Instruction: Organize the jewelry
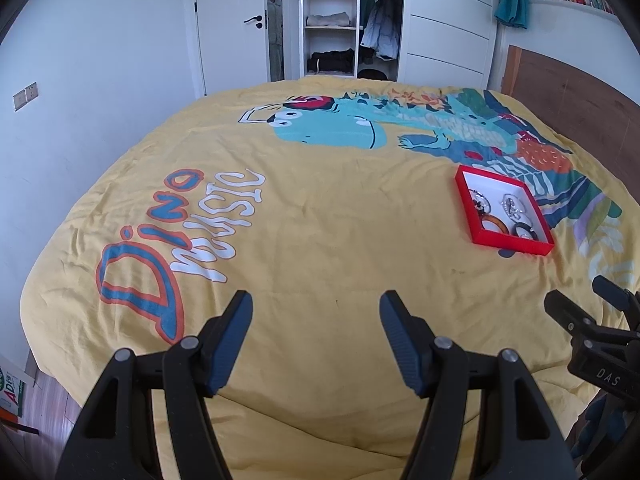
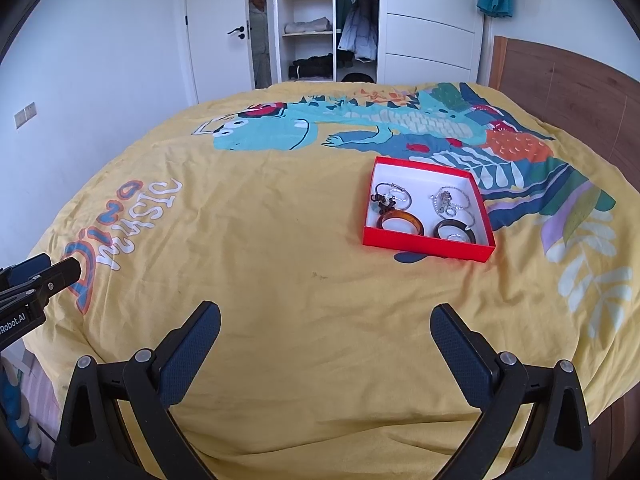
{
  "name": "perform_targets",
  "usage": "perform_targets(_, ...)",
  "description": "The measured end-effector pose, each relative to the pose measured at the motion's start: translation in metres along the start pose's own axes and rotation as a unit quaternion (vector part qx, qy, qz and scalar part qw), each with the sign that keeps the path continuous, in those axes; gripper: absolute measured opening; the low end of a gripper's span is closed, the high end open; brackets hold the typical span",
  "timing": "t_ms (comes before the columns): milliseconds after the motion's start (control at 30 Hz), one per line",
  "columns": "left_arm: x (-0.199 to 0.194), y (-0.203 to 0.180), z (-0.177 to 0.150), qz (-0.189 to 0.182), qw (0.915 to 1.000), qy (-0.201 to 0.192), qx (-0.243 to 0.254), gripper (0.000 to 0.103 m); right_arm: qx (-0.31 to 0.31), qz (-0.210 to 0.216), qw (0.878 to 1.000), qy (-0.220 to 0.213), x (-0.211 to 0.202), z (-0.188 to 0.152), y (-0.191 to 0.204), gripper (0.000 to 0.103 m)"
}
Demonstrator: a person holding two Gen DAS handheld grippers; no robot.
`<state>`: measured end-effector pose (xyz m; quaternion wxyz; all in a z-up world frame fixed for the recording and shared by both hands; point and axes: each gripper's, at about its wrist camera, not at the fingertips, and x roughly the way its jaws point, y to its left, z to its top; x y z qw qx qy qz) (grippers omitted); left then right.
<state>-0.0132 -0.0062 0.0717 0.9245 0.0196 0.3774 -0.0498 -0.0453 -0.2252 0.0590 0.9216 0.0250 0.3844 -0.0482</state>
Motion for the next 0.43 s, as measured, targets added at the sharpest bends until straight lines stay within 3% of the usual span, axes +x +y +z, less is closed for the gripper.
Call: perform_targets(433,0.007,-0.001,-0.01,-0.006,0.9999,0.008,-0.002,0.064,-0.003,-0.005,1.0,0.003,0.004,-0.001,-0.001,0.103)
